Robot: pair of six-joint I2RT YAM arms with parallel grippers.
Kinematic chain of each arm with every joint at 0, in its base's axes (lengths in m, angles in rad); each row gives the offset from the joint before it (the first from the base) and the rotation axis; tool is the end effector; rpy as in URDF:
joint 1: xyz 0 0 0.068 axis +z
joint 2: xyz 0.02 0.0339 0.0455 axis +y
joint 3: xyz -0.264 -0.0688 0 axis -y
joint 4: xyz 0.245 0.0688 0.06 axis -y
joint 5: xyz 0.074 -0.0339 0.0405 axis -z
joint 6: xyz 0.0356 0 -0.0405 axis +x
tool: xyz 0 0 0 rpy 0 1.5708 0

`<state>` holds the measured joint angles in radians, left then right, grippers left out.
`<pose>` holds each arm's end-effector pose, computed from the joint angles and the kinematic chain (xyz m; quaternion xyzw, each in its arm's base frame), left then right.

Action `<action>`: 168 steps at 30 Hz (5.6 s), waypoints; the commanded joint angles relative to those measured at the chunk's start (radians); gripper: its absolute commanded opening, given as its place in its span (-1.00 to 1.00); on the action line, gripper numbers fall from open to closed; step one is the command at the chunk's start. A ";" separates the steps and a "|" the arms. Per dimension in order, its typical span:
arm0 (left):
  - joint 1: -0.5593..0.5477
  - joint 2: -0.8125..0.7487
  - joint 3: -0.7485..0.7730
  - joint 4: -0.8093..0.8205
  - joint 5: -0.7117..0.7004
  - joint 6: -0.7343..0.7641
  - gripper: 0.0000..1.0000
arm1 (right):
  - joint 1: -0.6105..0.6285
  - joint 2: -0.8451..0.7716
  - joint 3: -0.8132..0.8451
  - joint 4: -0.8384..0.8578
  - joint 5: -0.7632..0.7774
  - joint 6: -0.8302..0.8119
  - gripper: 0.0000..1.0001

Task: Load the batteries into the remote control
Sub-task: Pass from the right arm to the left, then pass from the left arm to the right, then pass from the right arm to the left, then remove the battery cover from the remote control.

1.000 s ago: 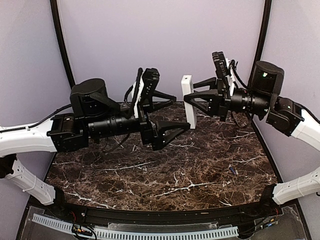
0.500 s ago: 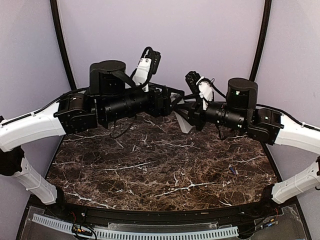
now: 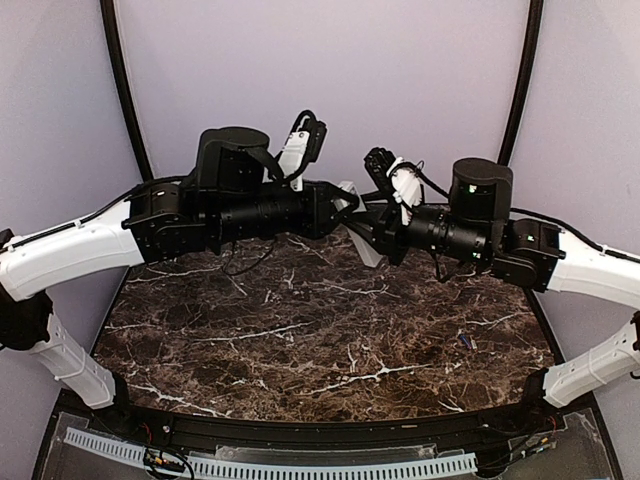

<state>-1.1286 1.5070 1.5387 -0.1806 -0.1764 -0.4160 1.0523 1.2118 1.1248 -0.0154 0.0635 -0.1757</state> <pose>0.1571 -0.3173 0.4285 0.2094 0.7274 -0.4058 0.5122 0.1434 0.2468 0.3880 -0.4101 0.6187 0.2629 0.6164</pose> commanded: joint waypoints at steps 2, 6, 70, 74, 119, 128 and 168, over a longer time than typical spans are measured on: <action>0.016 0.005 0.017 -0.032 0.048 -0.032 -0.95 | 0.013 -0.019 0.005 0.083 -0.055 -0.050 -1.00; 0.018 -0.017 0.000 -0.005 0.062 -0.035 -1.00 | 0.014 -0.038 -0.023 0.113 -0.029 -0.071 -0.65; 0.018 -0.147 -0.247 0.359 0.192 -0.107 -1.00 | -0.010 -0.125 -0.122 0.191 -0.096 -0.167 0.44; 0.017 -0.188 -0.286 0.439 0.143 -0.064 -1.00 | -0.133 -0.129 -0.068 0.100 -0.248 0.137 0.97; 0.019 -0.273 -0.378 0.621 0.154 -0.002 -1.00 | -0.270 0.094 -0.031 0.536 -0.872 0.765 -0.80; 0.020 -0.284 -0.384 0.621 0.157 0.003 -1.00 | -0.270 0.045 -0.031 0.374 -0.831 0.661 -0.42; 0.020 -0.255 -0.397 0.667 0.163 0.000 -1.00 | -0.238 0.178 0.059 0.553 -0.792 0.867 0.25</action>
<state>-1.1088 1.2648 1.1542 0.4397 -0.0280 -0.4118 0.8055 1.3869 1.1671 0.4961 -0.7181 0.6891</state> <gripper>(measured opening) 0.186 0.670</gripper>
